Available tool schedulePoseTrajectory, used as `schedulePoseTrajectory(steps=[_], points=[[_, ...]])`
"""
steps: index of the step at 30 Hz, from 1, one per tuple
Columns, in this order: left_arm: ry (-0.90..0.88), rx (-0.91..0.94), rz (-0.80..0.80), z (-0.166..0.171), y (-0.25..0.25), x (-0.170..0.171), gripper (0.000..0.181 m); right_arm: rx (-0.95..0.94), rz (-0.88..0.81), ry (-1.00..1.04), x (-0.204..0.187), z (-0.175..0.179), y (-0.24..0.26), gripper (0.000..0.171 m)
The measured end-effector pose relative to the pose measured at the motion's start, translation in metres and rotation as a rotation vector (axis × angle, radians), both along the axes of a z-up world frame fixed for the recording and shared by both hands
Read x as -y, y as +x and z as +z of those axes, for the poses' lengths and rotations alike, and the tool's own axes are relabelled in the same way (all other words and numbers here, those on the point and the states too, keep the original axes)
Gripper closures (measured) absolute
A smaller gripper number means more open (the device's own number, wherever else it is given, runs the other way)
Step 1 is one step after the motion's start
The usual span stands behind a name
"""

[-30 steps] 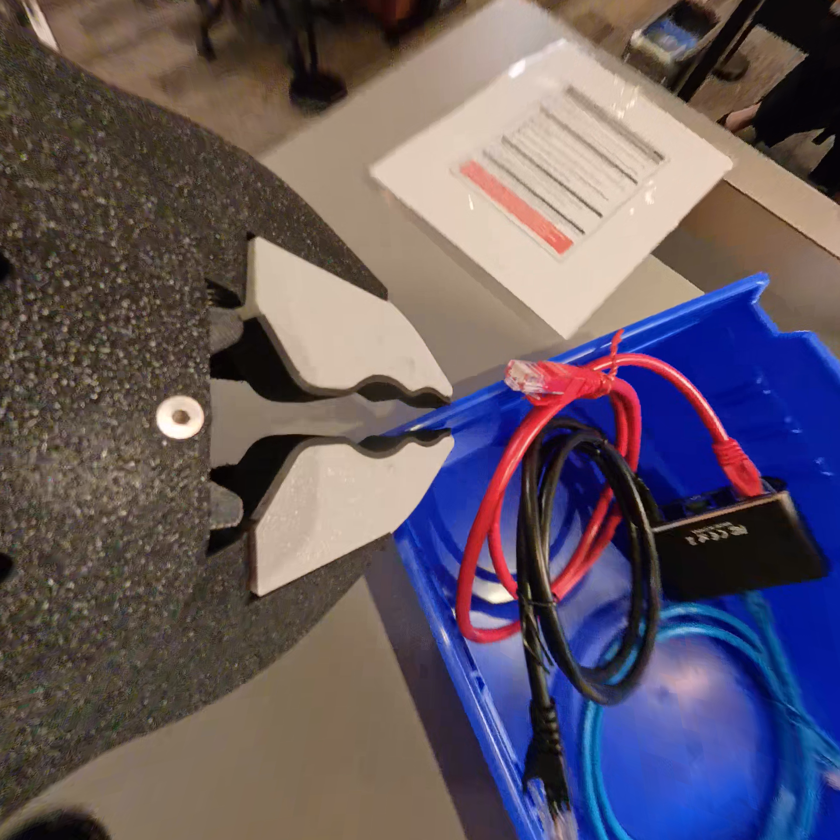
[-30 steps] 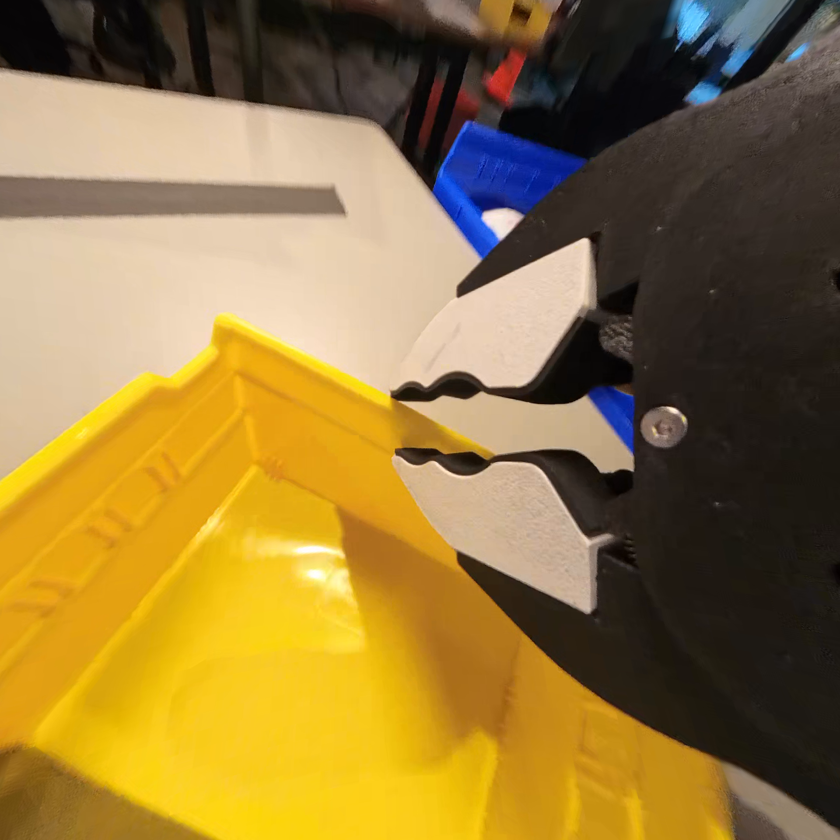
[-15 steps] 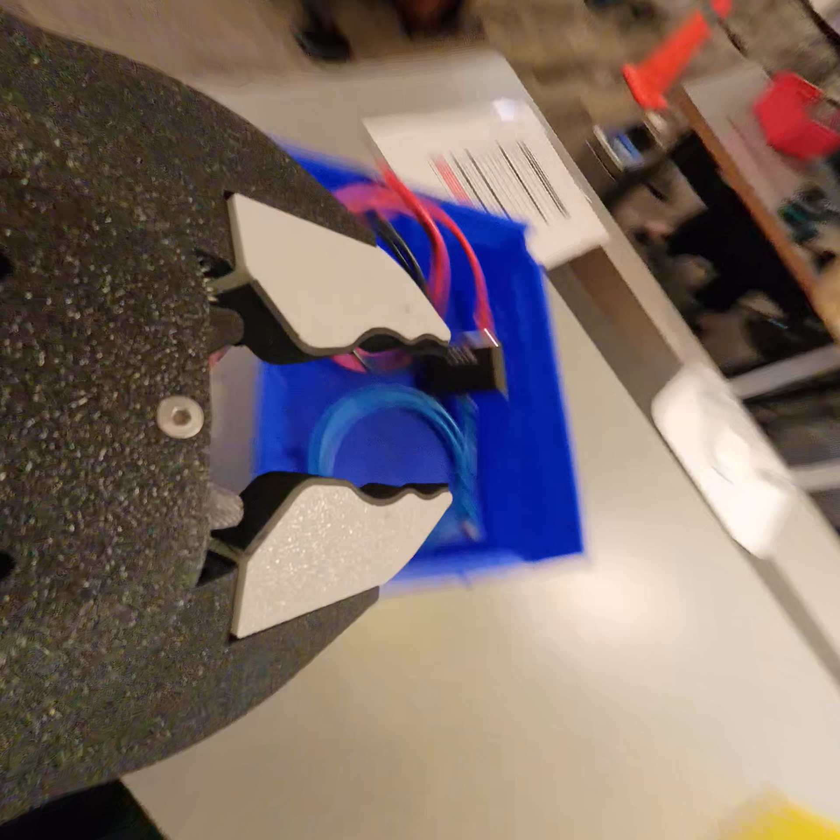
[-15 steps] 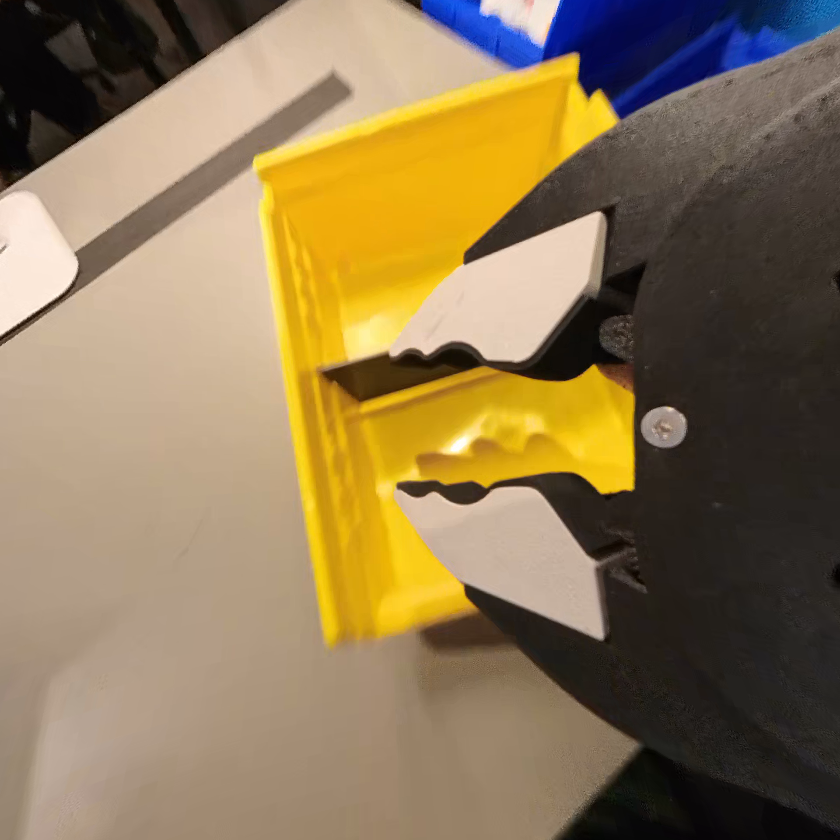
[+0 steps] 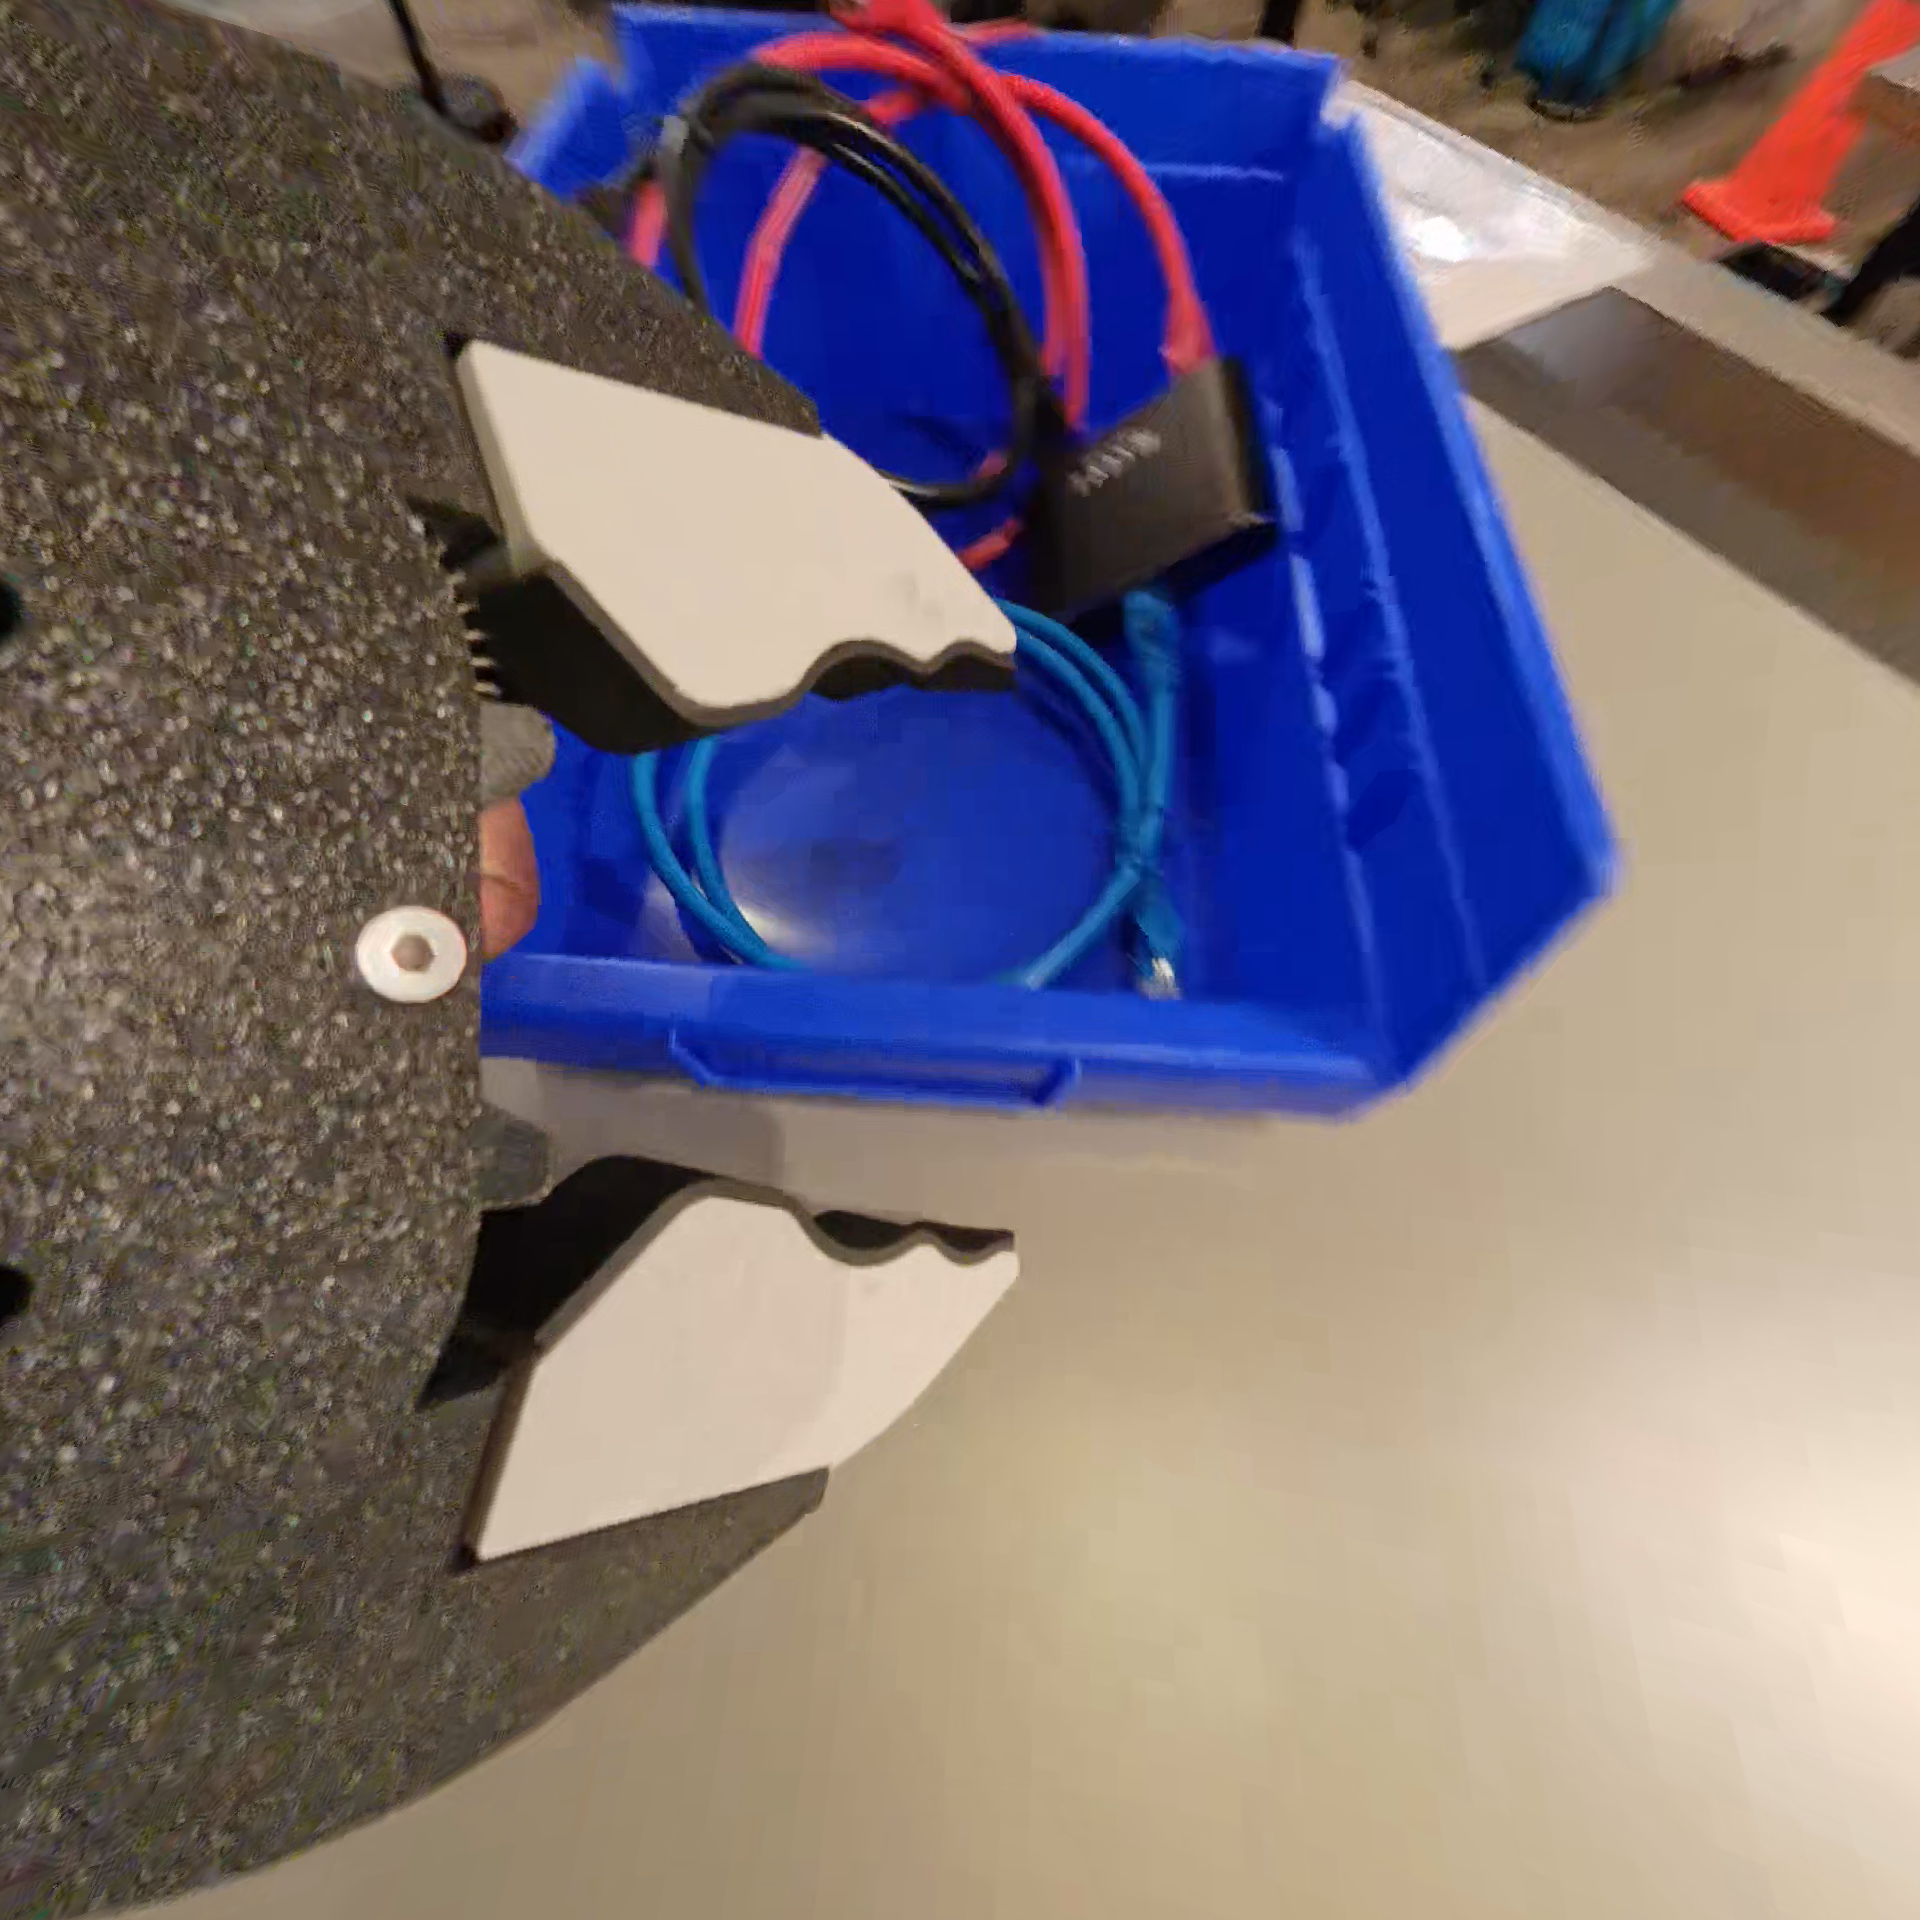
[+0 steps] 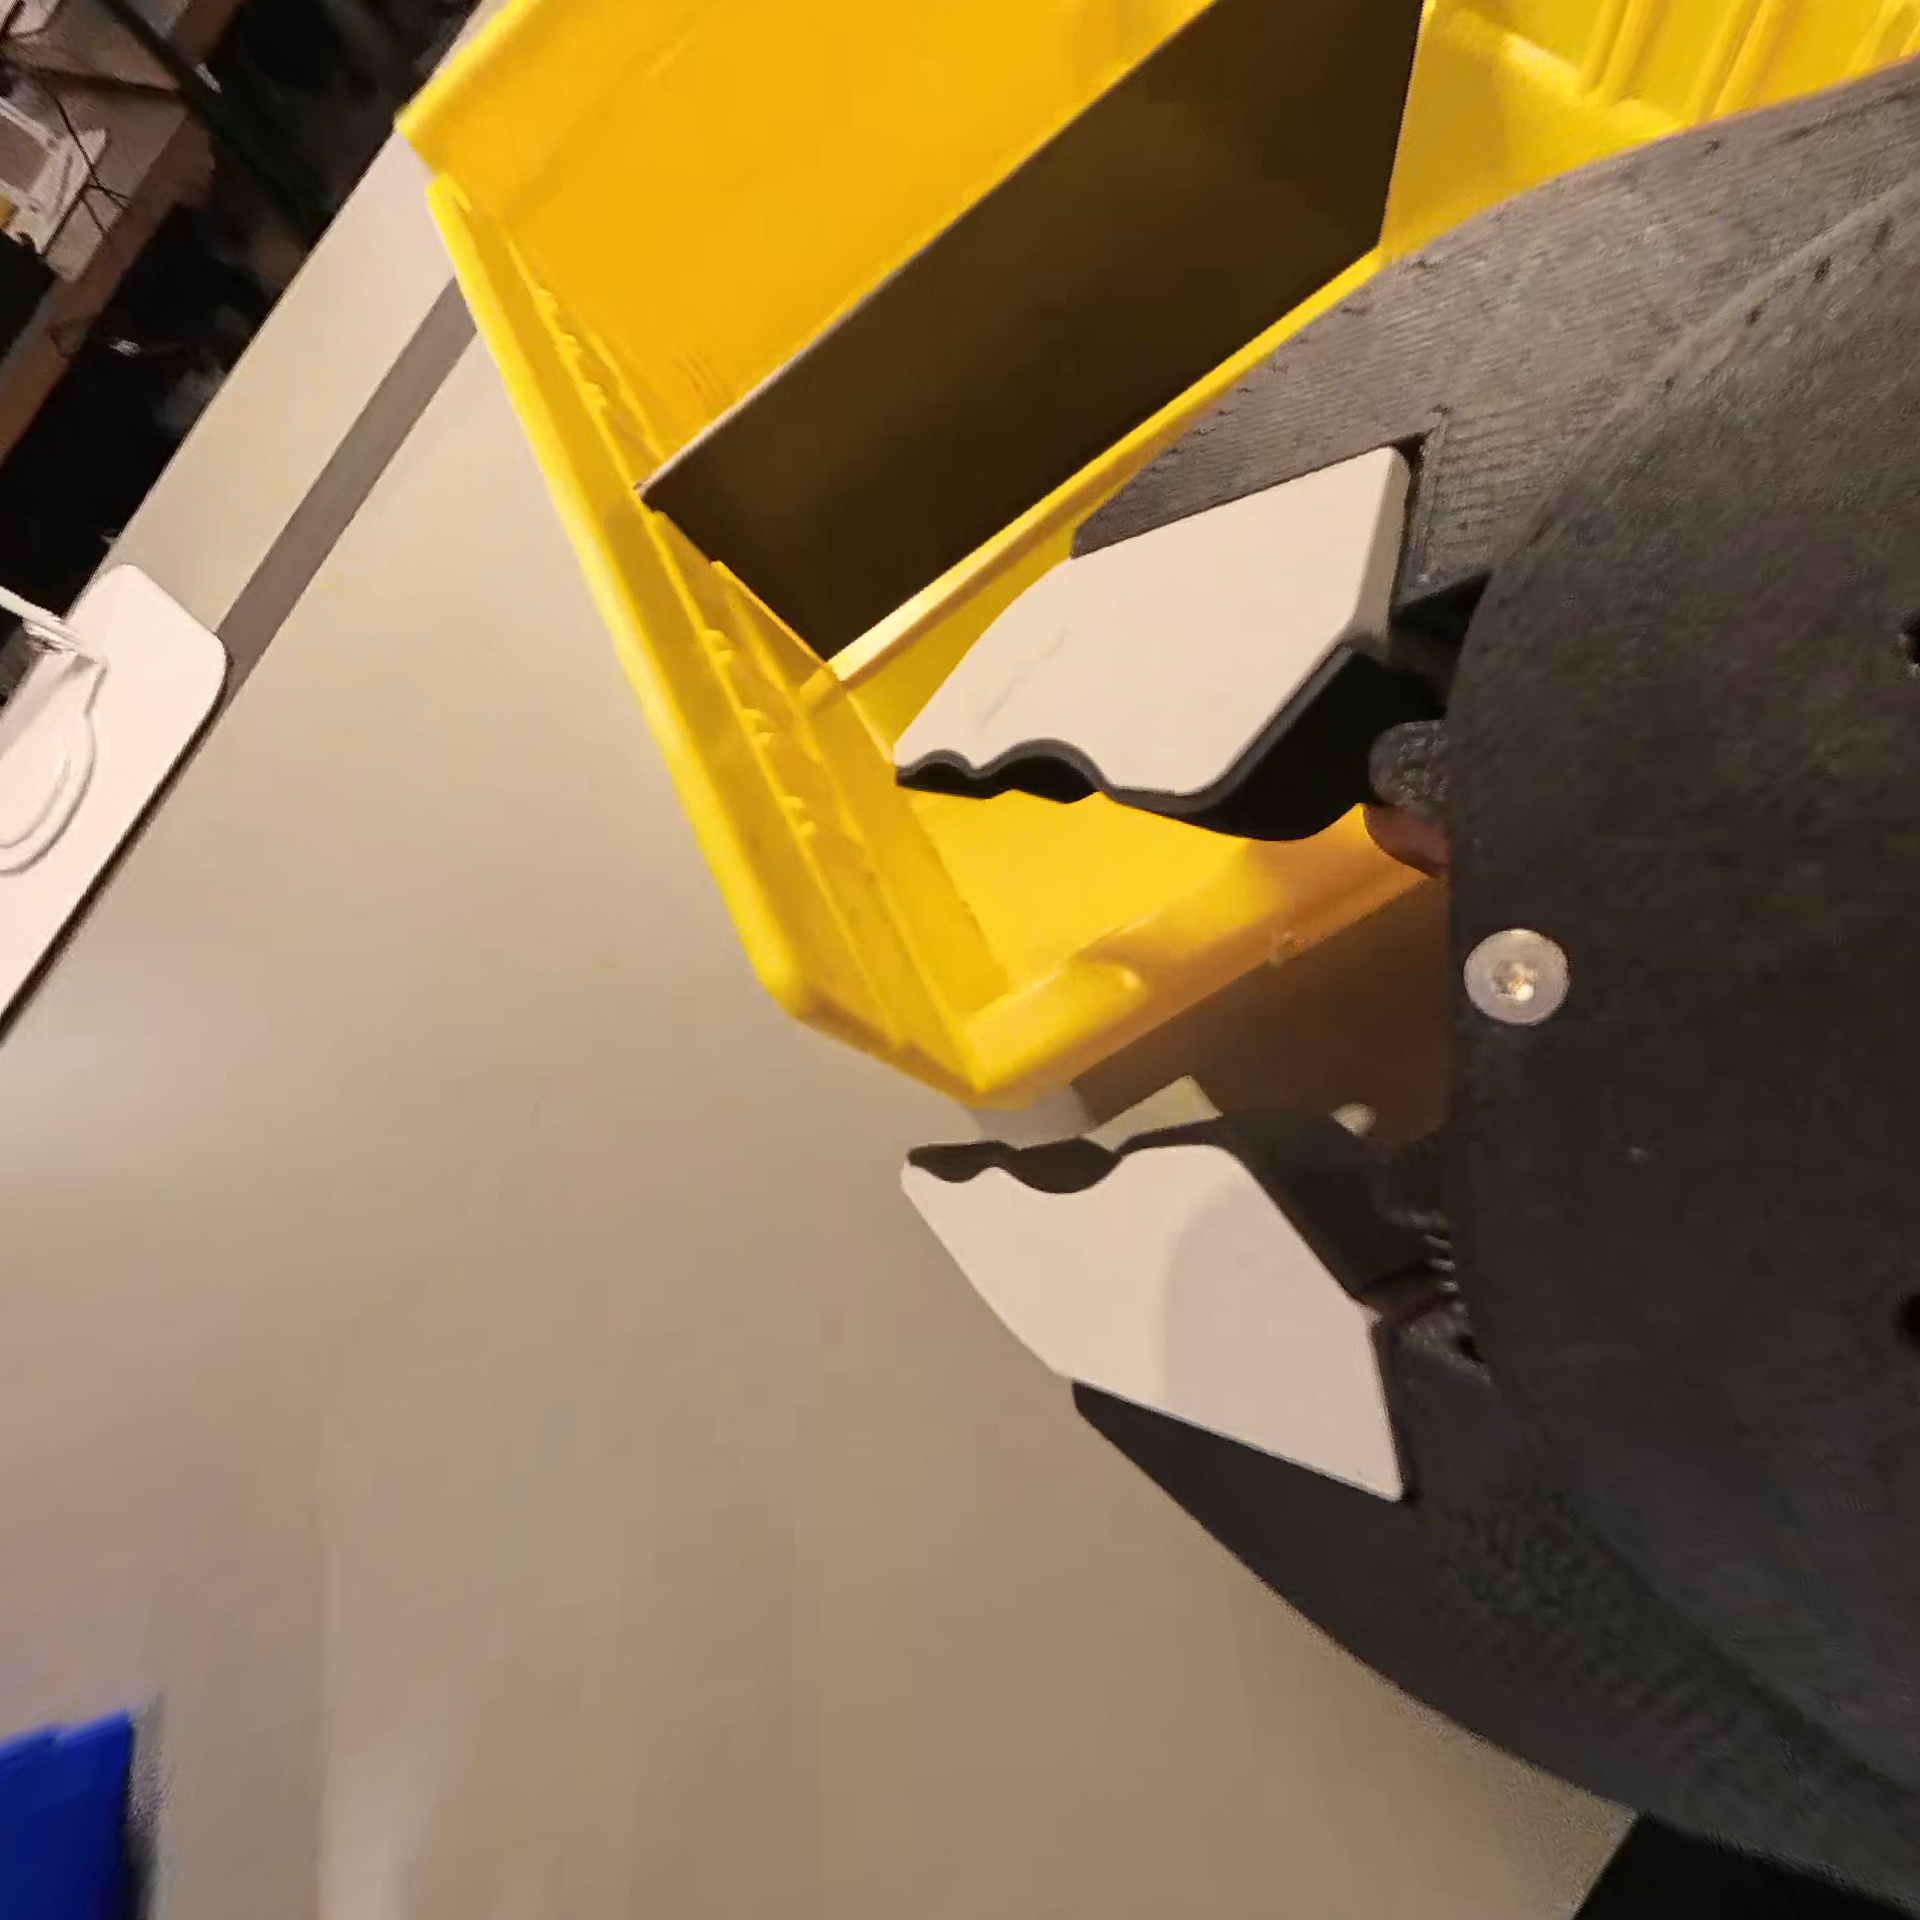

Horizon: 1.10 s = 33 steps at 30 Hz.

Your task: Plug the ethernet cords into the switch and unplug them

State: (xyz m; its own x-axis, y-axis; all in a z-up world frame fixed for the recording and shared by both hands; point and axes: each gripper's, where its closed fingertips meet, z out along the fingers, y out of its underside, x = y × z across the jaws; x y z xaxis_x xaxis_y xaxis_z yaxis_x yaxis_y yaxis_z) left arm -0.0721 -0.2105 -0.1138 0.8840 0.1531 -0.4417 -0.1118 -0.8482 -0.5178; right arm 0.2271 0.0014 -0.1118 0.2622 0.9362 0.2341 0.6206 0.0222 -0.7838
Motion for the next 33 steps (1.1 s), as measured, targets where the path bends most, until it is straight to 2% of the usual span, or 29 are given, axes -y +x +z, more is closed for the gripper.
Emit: schedulePoseTrajectory(steps=[3,5,9,11,14,17,18,19,33], points=[[-0.047,-0.007,0.097,-0.008,-0.03,0.046,0.079,0.017,0.004,-0.001,-0.006,-0.01,0.012,0.104],[0.077,0.069,0.103,0.005,-0.029,0.054,0.079,-0.01,0.036,-0.016,-0.002,-0.009,0.016,0.103],[0.506,0.297,0.051,0.044,0.011,0.01,0.089,-0.105,0.042,-0.071,0.007,-0.004,0.005,0.102],[0.578,0.32,0.073,0.038,0.021,-0.015,0.091,-0.144,0.004,-0.06,0.008,-0.001,-0.007,0.1],[0.577,0.219,0.159,0.018,0.008,-0.041,0.095,-0.159,-0.101,0.005,0.002,0.001,-0.02,0.105],[0.537,0.092,0.225,0.008,-0.012,-0.045,0.115,-0.169,-0.175,0.088,-0.009,0.002,-0.021,0.129],[0.512,0.051,0.232,0.007,-0.017,-0.042,0.126,-0.179,-0.184,0.112,-0.012,0.003,-0.019,0.137],[0.493,0.04,0.233,0.006,-0.02,-0.038,0.132,-0.186,-0.181,0.122,-0.013,0.004,-0.016,0.138],[0.464,0.016,0.29,-0.001,-0.033,0.029,0.159,-0.166,-0.242,0.17,-0.044,0.001,0.039,0.153]])
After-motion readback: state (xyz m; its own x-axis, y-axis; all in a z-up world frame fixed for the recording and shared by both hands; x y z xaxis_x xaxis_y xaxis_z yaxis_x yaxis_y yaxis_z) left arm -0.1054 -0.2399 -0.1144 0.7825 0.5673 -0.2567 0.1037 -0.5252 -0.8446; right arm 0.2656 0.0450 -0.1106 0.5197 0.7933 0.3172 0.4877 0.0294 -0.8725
